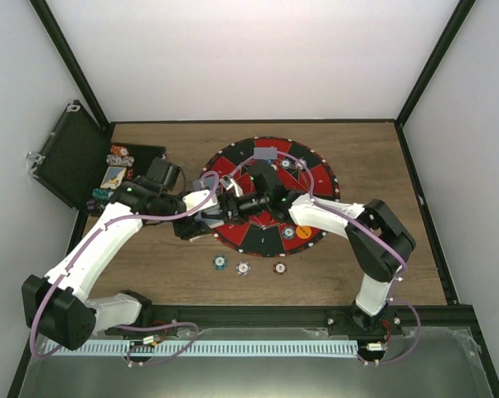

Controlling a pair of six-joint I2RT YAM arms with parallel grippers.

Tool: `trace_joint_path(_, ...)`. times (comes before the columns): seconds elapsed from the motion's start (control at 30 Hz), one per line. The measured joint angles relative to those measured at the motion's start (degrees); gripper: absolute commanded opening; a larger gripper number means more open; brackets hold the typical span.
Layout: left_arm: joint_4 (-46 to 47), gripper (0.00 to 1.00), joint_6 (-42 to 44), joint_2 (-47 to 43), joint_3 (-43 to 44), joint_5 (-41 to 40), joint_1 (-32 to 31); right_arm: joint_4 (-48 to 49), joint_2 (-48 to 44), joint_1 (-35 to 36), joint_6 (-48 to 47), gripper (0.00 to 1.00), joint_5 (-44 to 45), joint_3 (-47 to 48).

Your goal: Distribute texas hold em gaming equipment

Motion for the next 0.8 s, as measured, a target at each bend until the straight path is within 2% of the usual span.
trace_joint_path(0.6,-0.9,0.12,0.3,-1.0,-0.1,-1.0,-0.2,-2.6,-2.4,-2.9,-2.9,0.65,-0.9,-1.0)
trace_joint_path(0.8,-1.5,0.12,0.3,-1.3,-0.1,-1.5,-0.2,-4.3,-3.6,-3.3,-4.0,0.54,-0.7,-1.0)
